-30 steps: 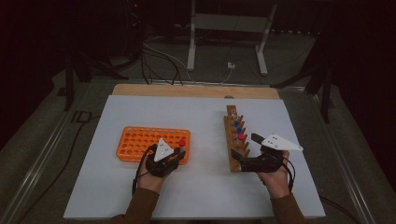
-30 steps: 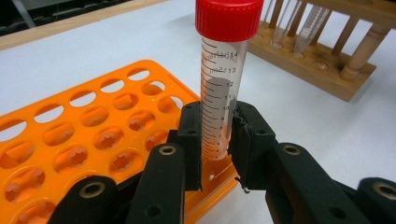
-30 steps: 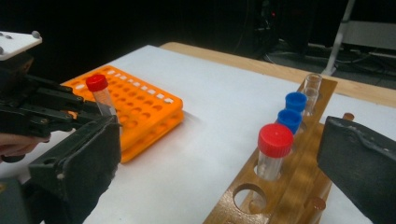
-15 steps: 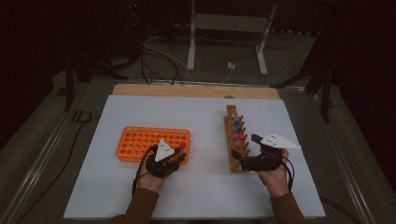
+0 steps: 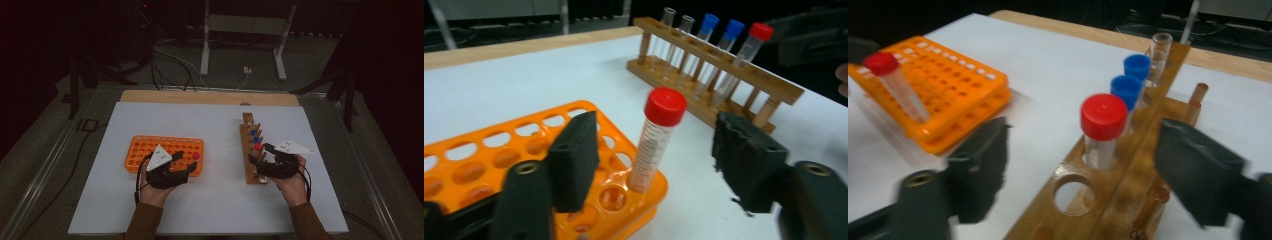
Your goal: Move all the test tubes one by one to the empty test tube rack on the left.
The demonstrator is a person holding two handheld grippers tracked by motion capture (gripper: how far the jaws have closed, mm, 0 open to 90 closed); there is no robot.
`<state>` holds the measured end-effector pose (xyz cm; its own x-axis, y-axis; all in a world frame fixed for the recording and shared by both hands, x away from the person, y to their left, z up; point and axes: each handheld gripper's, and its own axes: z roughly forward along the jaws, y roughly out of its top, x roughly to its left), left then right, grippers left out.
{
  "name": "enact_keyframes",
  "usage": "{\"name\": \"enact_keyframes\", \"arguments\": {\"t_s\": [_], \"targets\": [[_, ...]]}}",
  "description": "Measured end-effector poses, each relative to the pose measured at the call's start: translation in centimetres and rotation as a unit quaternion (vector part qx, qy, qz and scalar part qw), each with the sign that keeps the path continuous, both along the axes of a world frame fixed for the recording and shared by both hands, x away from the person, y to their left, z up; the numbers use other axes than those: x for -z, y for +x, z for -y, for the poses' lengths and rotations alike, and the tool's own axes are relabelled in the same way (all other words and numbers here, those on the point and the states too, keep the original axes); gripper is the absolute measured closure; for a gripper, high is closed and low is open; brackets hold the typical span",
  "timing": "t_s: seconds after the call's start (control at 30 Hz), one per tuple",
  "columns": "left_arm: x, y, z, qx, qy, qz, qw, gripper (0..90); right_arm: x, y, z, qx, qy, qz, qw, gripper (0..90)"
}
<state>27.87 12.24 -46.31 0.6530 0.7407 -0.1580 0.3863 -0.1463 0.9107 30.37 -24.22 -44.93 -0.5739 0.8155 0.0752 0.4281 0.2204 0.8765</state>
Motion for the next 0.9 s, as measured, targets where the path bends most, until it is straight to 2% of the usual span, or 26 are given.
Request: {"name": "enact_keyframes", "arguments": {"t_s": [0.13, 0.23, 0.27, 0.37, 0.53, 0.9], "targets": [[-0.3, 0.0, -0.2, -0.021, -0.010, 0.005, 0.9997, 14.7, 0.3, 0.5, 0.1, -0.003, -0.002, -0.001, 1.0000, 47.1], [-0.4, -0.1, -0.5, -0.039, -0.011, 0.007, 0.9992, 2.5, 0.6, 0.9, 0.1, 0.007, -0.007, -0.002, 1.0000, 56.6], [-0.5, -0.1, -0.6, -0.043, -0.010, 0.009, 0.9990, 1.1, 0.7, 1.0, 0.0, 0.008, -0.005, -0.004, 0.9999, 60.2], [-0.6, -0.1, -0.7, -0.049, -0.012, 0.011, 0.9987, 0.5, 0.9, 1.2, -0.2, 0.011, -0.012, -0.001, 0.9999, 68.4], [-0.6, 0.0, -0.8, -0.050, -0.014, 0.009, 0.9986, 0.5, 1.1, 1.1, -0.8, 0.017, -0.030, 0.011, 0.9994, 73.2], [-0.4, 0.0, -0.5, -0.046, -0.012, 0.007, 0.9988, 0.5, 0.7, 1.0, -0.6, 0.023, -0.014, 0.022, 0.9994, 74.2]]}}
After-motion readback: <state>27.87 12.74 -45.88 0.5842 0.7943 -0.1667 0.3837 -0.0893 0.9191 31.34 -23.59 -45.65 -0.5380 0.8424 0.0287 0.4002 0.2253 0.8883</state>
